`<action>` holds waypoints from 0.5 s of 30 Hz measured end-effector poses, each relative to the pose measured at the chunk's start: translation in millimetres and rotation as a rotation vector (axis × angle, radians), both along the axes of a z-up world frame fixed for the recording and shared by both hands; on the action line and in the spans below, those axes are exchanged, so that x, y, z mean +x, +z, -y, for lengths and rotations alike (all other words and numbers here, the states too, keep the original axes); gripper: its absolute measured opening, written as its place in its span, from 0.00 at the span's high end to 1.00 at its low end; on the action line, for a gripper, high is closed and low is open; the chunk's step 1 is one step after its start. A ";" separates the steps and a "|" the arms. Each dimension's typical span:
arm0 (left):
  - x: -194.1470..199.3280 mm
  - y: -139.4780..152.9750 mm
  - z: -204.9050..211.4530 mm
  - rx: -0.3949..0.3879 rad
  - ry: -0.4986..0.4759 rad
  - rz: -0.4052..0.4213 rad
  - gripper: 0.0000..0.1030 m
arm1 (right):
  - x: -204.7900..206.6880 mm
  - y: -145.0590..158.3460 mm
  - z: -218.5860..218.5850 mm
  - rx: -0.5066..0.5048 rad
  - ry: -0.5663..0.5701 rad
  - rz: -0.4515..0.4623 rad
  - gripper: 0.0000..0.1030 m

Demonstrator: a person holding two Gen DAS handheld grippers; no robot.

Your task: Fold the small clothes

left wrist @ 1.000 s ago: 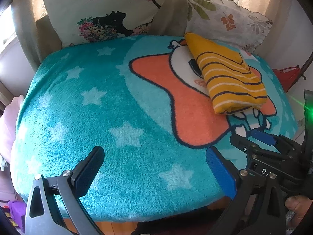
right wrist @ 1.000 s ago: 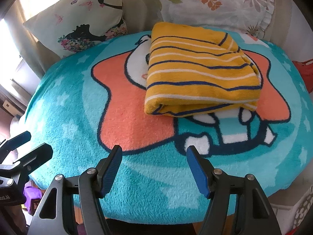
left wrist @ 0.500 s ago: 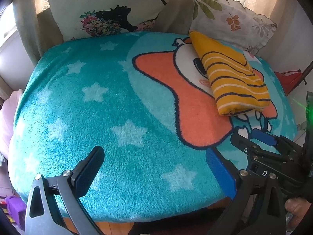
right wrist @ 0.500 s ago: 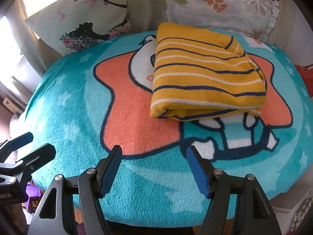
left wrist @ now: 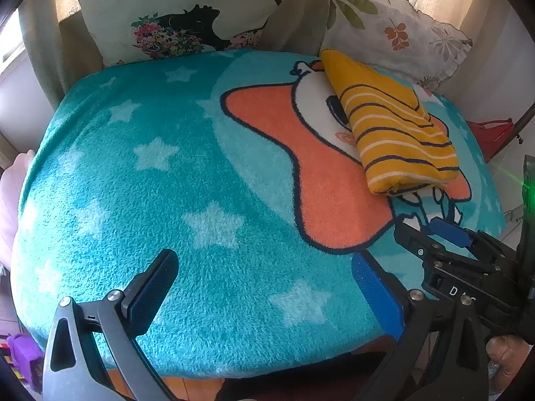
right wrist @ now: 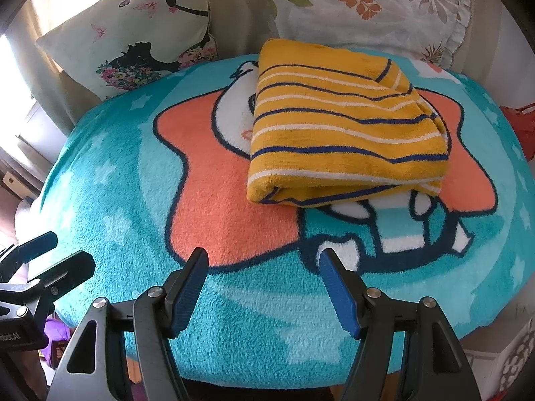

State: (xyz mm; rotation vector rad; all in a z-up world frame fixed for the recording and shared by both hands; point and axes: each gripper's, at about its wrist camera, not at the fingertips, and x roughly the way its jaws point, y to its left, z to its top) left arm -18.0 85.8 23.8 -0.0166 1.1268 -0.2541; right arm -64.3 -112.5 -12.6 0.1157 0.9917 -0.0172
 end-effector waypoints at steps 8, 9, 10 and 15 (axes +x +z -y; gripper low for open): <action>0.8 0.2 6.8 -0.008 0.006 -0.011 0.00 | -1.4 -0.1 3.4 -0.001 -0.004 0.000 0.29; 0.9 0.3 7.9 -0.009 0.006 -0.012 0.00 | -1.7 0.1 4.6 0.000 -0.006 0.001 0.29; 1.2 0.4 8.9 -0.010 0.006 -0.012 0.00 | -2.1 0.5 5.8 0.001 -0.009 0.002 0.29; 0.9 -4.1 18.8 -0.018 -0.007 -0.027 0.00 | -9.1 4.0 16.0 -0.002 -0.039 0.029 0.29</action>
